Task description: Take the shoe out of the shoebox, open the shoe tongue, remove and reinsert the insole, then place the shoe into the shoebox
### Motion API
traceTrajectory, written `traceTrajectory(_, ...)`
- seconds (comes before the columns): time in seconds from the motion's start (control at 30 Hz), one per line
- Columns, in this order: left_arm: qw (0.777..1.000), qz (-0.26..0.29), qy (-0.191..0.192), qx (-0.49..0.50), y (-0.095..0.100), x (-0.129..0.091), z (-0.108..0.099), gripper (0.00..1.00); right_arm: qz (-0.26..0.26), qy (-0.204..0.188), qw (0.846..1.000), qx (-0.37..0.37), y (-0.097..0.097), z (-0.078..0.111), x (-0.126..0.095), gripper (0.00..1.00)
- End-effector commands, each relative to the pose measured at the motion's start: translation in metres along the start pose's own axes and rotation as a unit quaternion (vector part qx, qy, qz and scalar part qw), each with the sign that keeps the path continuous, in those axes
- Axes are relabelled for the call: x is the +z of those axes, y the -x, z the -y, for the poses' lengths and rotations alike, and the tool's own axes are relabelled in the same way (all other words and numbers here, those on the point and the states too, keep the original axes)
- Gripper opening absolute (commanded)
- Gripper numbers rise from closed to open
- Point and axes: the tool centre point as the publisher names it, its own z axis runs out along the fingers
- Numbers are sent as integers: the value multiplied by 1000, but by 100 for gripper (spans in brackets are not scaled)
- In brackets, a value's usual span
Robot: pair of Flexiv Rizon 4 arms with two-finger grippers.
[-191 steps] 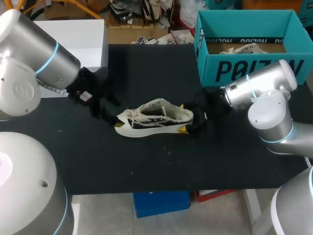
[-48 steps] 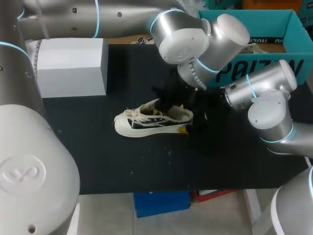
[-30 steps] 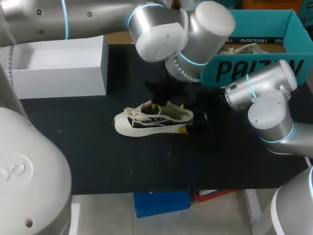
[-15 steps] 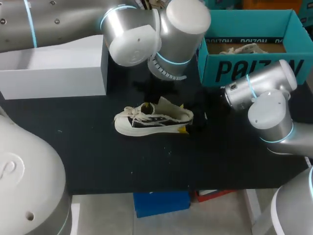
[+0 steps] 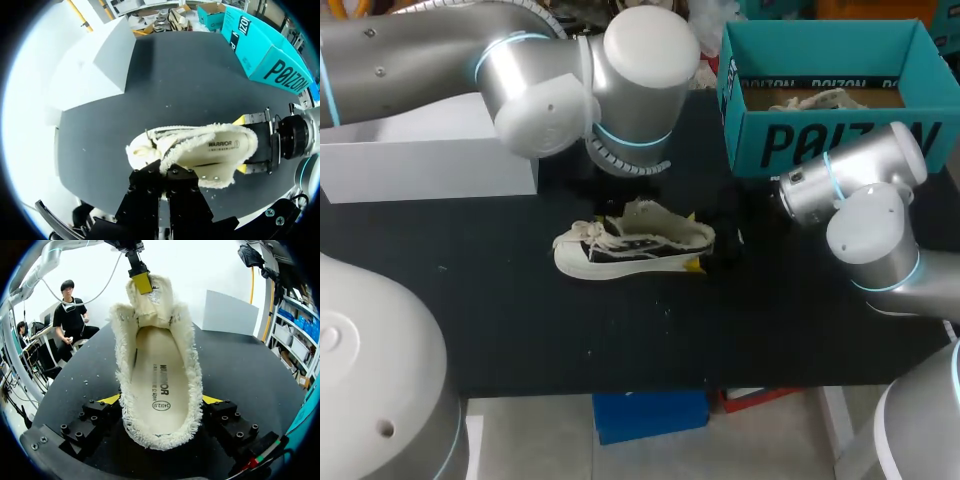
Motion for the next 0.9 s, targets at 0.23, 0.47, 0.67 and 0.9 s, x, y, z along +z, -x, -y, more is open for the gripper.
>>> traceTrajectory(0.23,999,-45,-4,-19,21,11,-6,0,0,0,1000,1,1,2,3,0)
traceTrajectory(0.47,998,-44,-1,-34,29,20,-9,0,0,0,1000,1,1,2,3,0)
traceTrajectory(0.67,999,-32,12,-37,30,31,-13,0,0,0,1000,1,1,2,3,0)
traceTrajectory(0.9,999,-19,21,-38,32,39,-16,0,0,0,1000,1,1,2,3,0)
